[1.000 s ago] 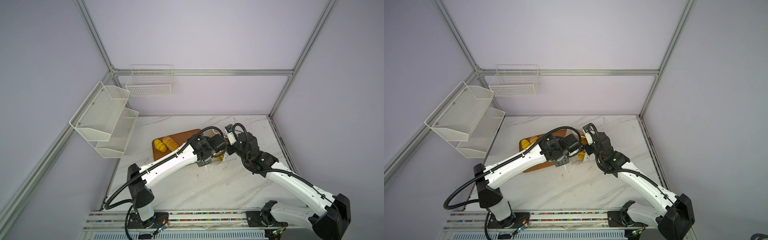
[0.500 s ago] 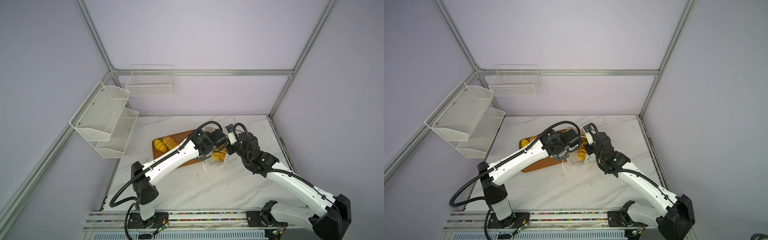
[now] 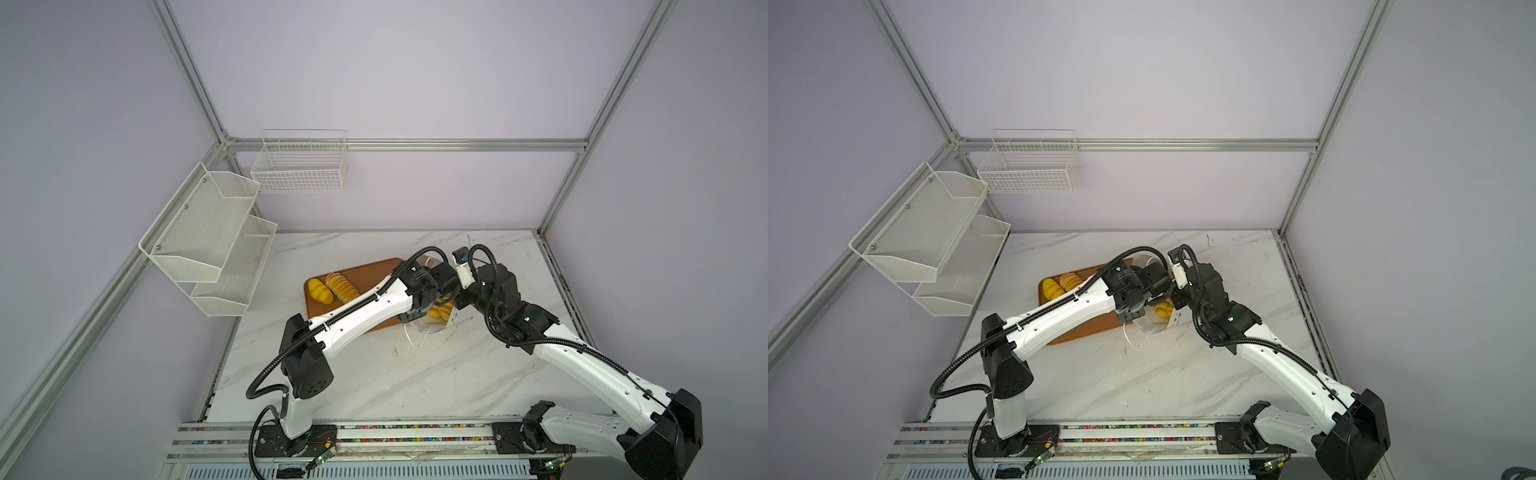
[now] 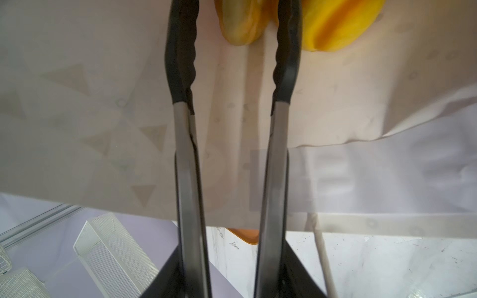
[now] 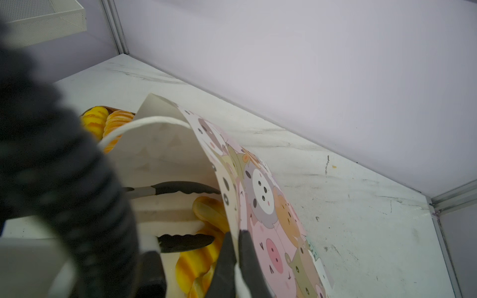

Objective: Take the fake bread out of the paper bag
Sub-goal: 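Insert the left gripper's tongs into the bag and pinch the ring-shaped bread, then pull the ring bread out of the bag with the left tongs, lifting it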

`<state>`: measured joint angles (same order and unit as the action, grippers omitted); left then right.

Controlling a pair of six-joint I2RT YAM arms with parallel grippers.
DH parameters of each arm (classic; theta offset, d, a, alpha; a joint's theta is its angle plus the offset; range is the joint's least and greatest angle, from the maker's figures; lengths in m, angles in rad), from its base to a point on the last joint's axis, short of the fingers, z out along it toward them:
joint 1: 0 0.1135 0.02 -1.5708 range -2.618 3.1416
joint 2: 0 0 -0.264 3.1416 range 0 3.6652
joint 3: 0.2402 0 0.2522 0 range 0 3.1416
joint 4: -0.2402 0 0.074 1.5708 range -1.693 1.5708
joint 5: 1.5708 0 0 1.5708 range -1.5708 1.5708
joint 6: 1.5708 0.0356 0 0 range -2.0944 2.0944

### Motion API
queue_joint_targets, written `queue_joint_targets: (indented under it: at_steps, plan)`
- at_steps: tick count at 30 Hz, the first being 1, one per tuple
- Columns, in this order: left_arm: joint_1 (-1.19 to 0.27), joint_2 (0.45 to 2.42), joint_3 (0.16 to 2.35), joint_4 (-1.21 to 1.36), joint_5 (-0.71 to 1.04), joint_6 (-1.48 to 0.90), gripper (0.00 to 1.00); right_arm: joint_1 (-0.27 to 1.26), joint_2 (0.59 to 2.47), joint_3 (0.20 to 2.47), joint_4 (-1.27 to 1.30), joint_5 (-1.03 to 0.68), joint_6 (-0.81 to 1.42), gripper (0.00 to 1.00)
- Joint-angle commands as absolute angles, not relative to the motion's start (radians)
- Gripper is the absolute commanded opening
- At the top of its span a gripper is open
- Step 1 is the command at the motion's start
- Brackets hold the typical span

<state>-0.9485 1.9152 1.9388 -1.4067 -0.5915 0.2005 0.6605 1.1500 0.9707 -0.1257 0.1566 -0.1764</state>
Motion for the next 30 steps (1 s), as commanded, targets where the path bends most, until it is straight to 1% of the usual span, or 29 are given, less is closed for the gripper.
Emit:
queue_joint_targets:
  at_steps: [1,7,9,11,13,16,19,25,30]
  plan:
    - [-0.937,1.914,1.969,-1.357,-0.636,0.176,0.45,0.660,1.124,0.976,-0.069,0.122,-0.165,0.00]
    - [-0.937,1.907,1.945,-1.322,-0.580,0.174,0.41,0.660,1.121,0.977,-0.059,0.122,-0.169,0.00]
    - [-0.937,1.890,1.928,-1.308,-0.547,0.182,0.37,0.660,1.126,0.977,-0.055,0.123,-0.170,0.00]
    - [-0.937,1.878,1.912,-1.302,-0.519,0.188,0.32,0.660,1.133,0.981,-0.054,0.130,-0.167,0.00]
    - [-0.939,1.864,1.892,-1.302,-0.515,0.192,0.23,0.660,1.139,0.986,-0.056,0.137,-0.163,0.00]
    - [-0.939,1.835,1.862,-1.304,-0.523,0.191,0.12,0.660,1.144,0.990,-0.058,0.153,-0.155,0.00]
    - [-0.940,1.798,1.842,-1.304,-0.513,0.195,0.04,0.660,1.149,0.990,-0.054,0.168,-0.153,0.00]
    - [-0.940,1.730,1.848,-1.329,-0.508,0.196,0.00,0.660,1.169,0.995,-0.051,0.190,-0.154,0.00]
    - [-0.953,1.686,1.868,-1.367,-0.505,0.184,0.00,0.660,1.172,0.996,-0.046,0.216,-0.152,0.00]
